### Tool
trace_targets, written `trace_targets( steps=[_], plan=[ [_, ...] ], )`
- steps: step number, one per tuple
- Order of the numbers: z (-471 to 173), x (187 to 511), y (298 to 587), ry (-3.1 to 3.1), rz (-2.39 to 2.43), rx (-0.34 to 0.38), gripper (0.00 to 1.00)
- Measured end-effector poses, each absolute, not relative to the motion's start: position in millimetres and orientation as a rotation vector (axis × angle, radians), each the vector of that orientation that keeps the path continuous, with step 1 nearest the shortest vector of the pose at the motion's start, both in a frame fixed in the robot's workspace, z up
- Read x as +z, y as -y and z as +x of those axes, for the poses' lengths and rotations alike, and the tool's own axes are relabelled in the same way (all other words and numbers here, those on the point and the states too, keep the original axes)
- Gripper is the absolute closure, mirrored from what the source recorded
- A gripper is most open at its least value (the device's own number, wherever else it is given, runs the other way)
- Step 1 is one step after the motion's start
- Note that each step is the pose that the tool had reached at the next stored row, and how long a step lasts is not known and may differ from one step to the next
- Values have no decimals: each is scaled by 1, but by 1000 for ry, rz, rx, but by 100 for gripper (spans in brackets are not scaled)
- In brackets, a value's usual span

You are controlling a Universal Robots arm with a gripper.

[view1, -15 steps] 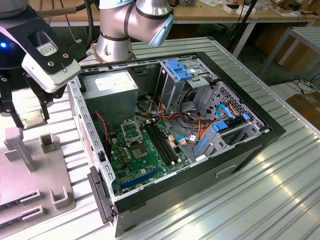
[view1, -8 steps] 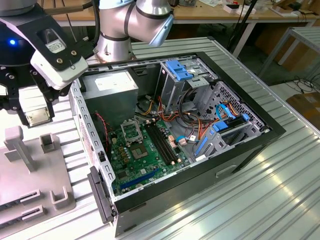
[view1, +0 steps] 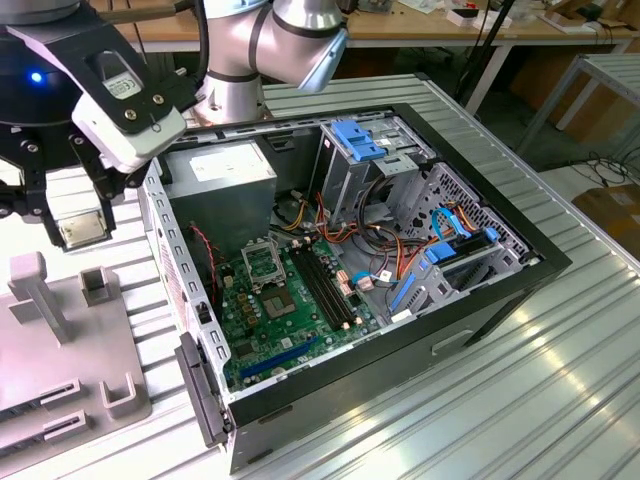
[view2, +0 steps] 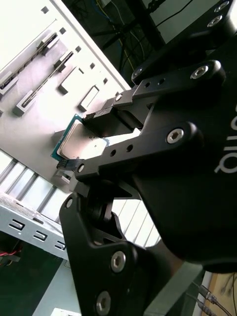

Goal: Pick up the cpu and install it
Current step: 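Pick up the cpu and move it towards the insertion slot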

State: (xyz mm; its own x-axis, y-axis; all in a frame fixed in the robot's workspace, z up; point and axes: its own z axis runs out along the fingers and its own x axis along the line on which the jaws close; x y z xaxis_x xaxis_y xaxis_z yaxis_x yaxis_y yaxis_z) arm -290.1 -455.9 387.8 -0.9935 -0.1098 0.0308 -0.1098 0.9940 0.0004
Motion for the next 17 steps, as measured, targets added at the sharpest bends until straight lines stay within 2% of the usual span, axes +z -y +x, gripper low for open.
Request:
trace_targets(
  steps=[17],
  plan=[
    [-261,388,456,3101,171,2,56]
  ],
)
